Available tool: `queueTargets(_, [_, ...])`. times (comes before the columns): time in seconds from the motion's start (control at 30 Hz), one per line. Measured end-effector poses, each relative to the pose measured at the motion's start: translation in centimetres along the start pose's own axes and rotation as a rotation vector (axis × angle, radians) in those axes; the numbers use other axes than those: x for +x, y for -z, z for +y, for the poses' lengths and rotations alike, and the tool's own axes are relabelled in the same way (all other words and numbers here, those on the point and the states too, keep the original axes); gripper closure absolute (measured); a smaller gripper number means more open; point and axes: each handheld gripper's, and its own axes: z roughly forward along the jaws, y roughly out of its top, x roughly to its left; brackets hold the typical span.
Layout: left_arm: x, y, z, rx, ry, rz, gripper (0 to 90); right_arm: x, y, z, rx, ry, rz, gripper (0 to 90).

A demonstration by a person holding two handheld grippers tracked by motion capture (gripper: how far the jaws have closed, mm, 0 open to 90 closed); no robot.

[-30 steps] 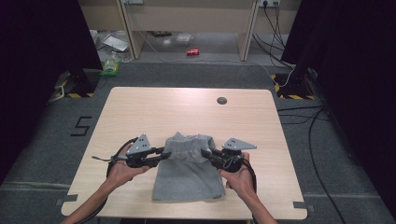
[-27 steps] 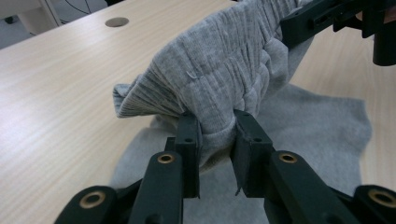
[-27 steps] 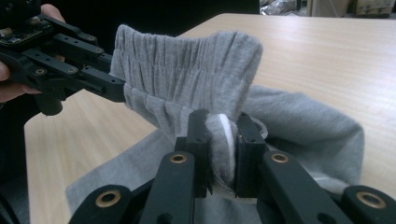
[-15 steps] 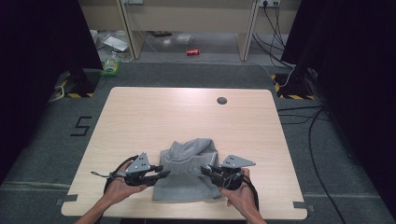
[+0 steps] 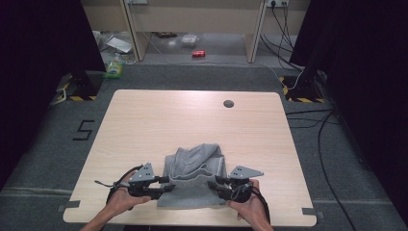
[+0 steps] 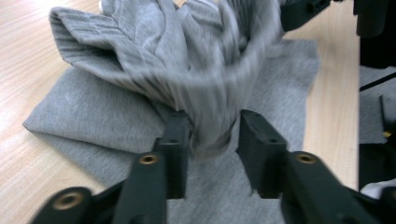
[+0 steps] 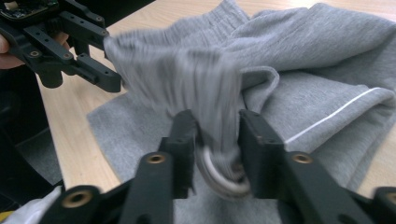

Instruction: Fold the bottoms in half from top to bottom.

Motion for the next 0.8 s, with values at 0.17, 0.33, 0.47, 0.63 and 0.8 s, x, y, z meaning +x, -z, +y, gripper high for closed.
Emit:
queueTargets(0.17, [0.0,0.8,0.6,-0.025,0.02,0.001,58.9,0.1,1.0,0.2,-0.036,-0.009,0.007,62.4])
queueTargets(0.33, [0.3,1.2,1.0,-0.048,0.052,0.006,58.0,0.3,1.2,0.9,-0.046,0.001,0.016,63.5])
queueTargets(0.47, [1.1,1.6,1.2,-0.075,0.083,0.03,56.2,0.4,0.5,1.3,-0.034,0.013,0.017,64.7])
queueTargets(0.63, [2.6,1.5,0.9,-0.061,0.118,0.074,54.1,0.0,-0.5,2.0,-0.019,-0.001,0.012,66.5])
queueTargets(0.8, [4.1,0.9,0.2,-0.015,0.154,0.136,49.4,0.0,-1.4,2.0,0.025,-0.009,0.038,72.9])
